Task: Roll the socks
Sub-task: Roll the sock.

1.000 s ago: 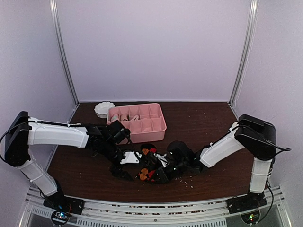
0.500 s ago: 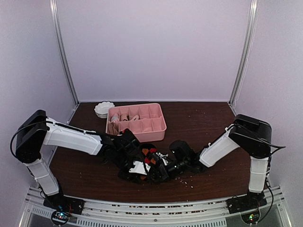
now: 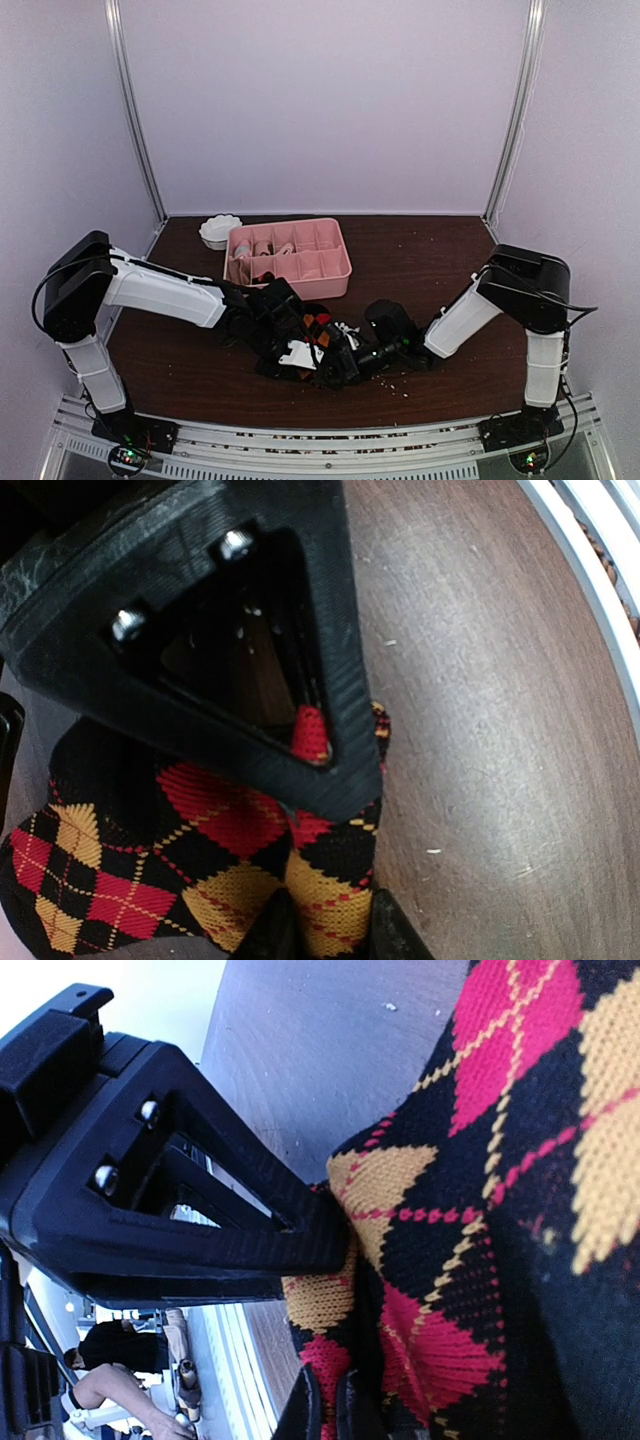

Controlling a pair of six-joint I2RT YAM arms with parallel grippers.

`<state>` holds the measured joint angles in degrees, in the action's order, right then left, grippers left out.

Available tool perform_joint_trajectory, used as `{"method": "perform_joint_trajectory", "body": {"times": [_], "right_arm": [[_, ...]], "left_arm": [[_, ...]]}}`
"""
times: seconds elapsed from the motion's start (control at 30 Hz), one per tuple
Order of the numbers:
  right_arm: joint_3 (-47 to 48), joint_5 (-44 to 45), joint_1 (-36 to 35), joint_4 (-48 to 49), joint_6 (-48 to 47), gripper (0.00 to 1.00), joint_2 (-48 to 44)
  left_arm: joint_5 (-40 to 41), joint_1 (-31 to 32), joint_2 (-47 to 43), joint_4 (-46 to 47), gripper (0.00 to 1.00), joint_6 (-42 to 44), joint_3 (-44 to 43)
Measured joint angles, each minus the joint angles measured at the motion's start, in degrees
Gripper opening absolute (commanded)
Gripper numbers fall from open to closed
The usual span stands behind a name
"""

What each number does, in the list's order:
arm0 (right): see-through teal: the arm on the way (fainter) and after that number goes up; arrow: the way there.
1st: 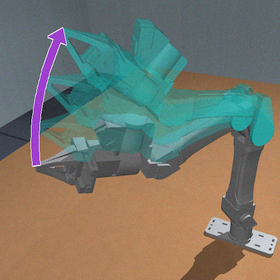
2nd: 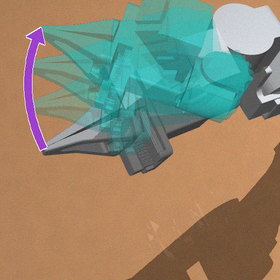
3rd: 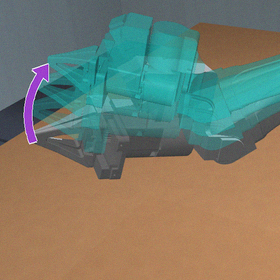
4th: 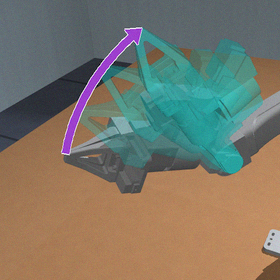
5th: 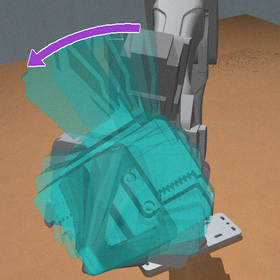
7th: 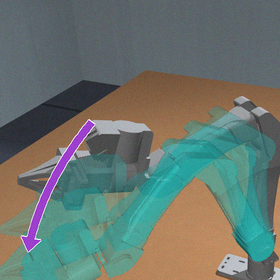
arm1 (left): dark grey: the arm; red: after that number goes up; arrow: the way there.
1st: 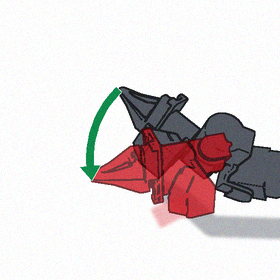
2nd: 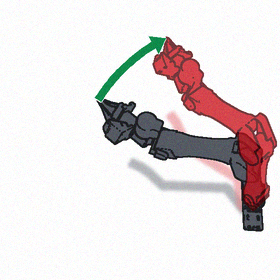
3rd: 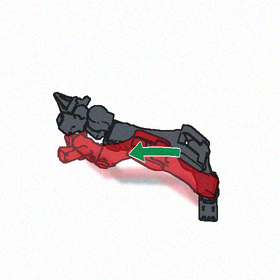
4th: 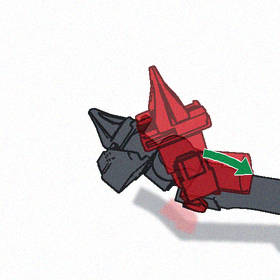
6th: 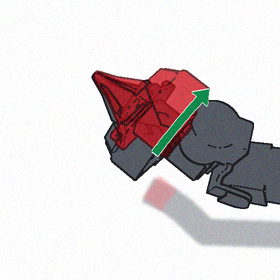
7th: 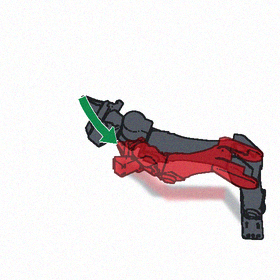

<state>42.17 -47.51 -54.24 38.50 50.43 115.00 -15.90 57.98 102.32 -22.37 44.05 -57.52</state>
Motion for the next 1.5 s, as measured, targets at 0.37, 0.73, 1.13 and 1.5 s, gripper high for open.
{"method": "perform_joint_trajectory", "body": {"times": [0.37, 0.73, 1.13, 1.5], "right_arm": [[-4.24, 6.91, 0.20, 0.22, -2.34, 0.46, -6.43], [-15.26, 31.78, 0.57, -13.40, -14.34, 1.00, -26.32], [-20.22, 55.39, -2.14, -20.15, -20.59, 0.95, -41.13], [-17.64, 53.44, -20.24, -11.67, -52.11, 0.60, -27.93]], "left_arm": [[-5.14, -2.14, 2.99, -6.75, 0.11, -1.18, -5.31], [-20.22, -9.90, 11.93, -21.55, 0.22, -1.07, -14.49], [-30.38, -13.20, 22.58, -34.21, 0.21, -1.70, -25.22], [-31.12, -13.99, 24.52, -36.85, 0.23, -5.95, -27.41]]}}
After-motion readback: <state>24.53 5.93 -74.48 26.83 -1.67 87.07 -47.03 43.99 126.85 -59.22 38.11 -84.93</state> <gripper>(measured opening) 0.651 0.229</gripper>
